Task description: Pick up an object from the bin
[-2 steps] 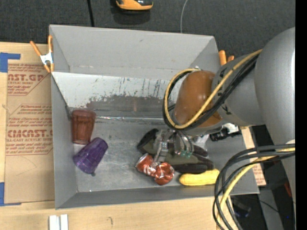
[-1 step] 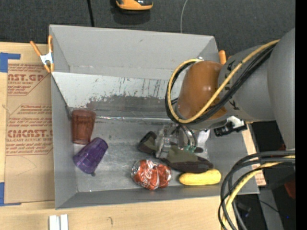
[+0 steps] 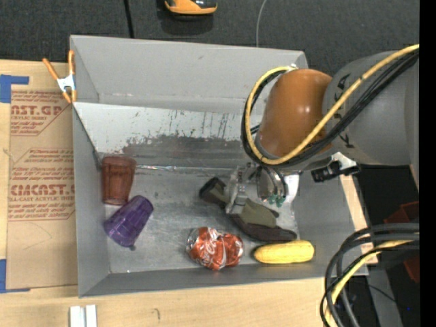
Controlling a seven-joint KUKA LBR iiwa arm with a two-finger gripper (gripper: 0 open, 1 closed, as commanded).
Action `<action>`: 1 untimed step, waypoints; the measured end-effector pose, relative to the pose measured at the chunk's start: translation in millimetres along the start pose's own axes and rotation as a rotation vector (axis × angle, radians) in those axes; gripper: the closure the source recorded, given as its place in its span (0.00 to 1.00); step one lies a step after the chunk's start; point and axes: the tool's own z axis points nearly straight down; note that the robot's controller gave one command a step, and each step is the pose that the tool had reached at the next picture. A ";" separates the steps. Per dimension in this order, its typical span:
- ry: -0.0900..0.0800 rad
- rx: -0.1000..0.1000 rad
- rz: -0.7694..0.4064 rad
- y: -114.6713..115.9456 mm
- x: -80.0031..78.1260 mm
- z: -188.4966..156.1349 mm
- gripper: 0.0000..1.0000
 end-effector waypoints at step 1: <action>0.003 0.001 -0.003 2.0 -6.9 -99.5 1.00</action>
Offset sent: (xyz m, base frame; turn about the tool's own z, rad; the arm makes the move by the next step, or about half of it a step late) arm 0.0000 0.0000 0.0000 0.0000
